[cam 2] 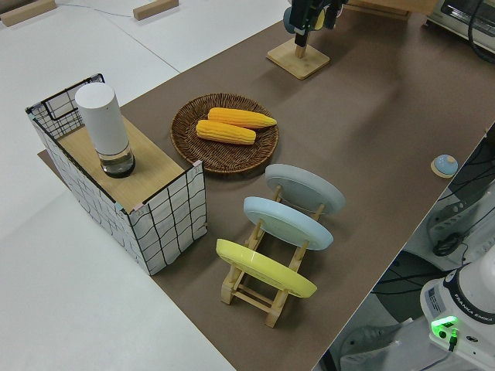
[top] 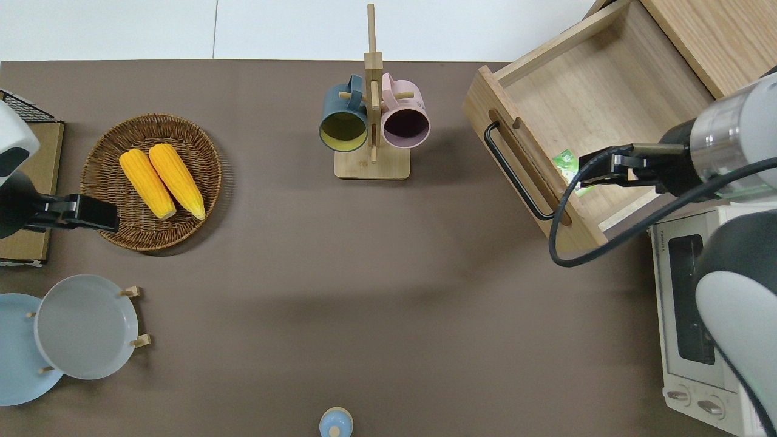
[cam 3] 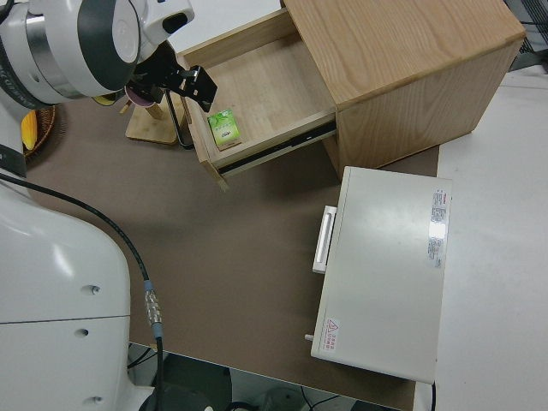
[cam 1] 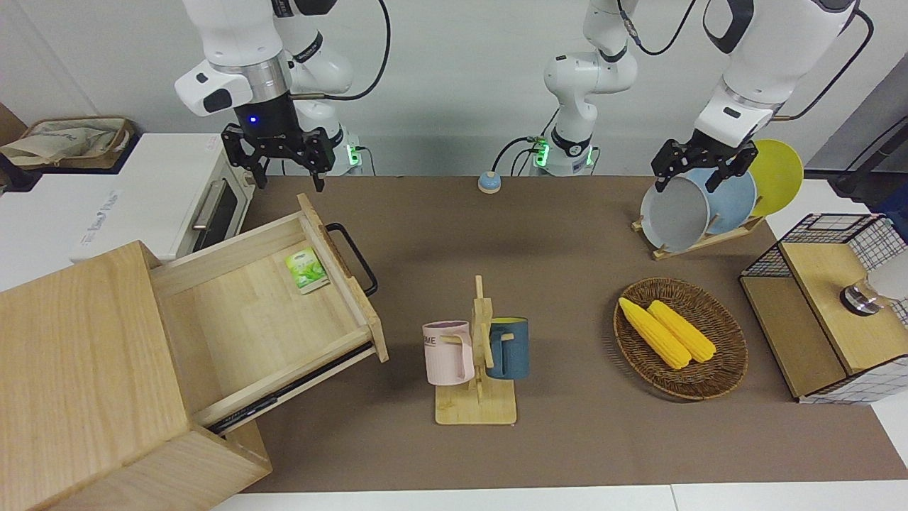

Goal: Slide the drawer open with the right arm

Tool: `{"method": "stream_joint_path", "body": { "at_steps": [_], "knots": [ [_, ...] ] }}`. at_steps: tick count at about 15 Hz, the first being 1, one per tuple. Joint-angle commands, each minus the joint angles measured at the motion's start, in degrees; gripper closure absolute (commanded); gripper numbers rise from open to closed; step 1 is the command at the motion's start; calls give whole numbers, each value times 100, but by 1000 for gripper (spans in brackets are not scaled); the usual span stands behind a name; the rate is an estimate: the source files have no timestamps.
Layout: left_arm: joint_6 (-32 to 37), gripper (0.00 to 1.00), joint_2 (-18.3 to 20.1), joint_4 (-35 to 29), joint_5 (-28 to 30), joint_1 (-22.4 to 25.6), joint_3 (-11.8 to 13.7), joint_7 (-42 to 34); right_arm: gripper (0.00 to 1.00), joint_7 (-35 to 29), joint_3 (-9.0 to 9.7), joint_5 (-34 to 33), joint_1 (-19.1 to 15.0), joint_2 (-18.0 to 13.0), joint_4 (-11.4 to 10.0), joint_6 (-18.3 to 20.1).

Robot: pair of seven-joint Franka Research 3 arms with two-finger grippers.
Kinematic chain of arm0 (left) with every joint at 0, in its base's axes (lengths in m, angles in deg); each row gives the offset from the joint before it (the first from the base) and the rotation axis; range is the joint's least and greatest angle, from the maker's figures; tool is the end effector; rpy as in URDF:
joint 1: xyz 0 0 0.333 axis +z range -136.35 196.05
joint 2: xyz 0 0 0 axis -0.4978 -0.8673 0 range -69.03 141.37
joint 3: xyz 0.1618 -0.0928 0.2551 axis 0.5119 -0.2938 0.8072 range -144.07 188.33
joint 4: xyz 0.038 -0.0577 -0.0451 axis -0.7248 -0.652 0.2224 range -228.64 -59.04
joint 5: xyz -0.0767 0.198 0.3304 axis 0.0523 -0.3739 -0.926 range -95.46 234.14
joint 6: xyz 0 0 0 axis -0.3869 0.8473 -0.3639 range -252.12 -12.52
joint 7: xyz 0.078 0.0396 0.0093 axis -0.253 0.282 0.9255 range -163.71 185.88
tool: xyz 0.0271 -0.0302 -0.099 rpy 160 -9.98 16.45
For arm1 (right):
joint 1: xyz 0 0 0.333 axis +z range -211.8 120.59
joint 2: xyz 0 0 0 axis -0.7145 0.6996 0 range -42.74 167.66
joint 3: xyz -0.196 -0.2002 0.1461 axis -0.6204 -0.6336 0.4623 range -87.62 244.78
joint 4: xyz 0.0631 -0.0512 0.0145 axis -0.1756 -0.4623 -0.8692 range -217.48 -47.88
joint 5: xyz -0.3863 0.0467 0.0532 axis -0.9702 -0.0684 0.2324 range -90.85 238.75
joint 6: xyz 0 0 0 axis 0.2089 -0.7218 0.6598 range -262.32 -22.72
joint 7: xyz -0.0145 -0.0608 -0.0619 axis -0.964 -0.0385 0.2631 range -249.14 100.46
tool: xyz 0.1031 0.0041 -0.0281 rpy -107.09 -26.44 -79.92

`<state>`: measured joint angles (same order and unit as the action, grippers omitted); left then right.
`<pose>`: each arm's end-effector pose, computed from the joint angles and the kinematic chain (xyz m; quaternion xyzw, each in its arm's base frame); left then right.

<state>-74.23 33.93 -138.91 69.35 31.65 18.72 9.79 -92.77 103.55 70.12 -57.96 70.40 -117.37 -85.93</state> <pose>0.5612 -0.0152 0.6262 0.9995 -0.0254 -0.0165 0.0013 0.5824 0.1009 0.6627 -0.9975 0.0562 -0.0432 0.0075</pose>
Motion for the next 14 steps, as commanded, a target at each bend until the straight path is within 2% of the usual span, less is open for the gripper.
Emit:
{"method": "stream_joint_path", "body": {
  "at_steps": [1,3,5,7,14],
  "knots": [
    [113,7,-65,140,-98,22,-37,-55,11,296,105,277,-345,-161,-423,-378],
    [113,7,-65,149,-98,22,-37,-55,11,619,105,313,-372,-126,-528,-493],
    [113,7,-65,149,-98,22,-37,-55,11,849,88,435,-468,-73,-529,-502],
    [113,7,-65,149,-98,22,-37,-55,11,902,87,506,-583,-73,-529,-502],
    [113,7,-65,149,-98,22,-37,-55,11,876,79,243,-496,-65,-520,-441]
  ]
}}
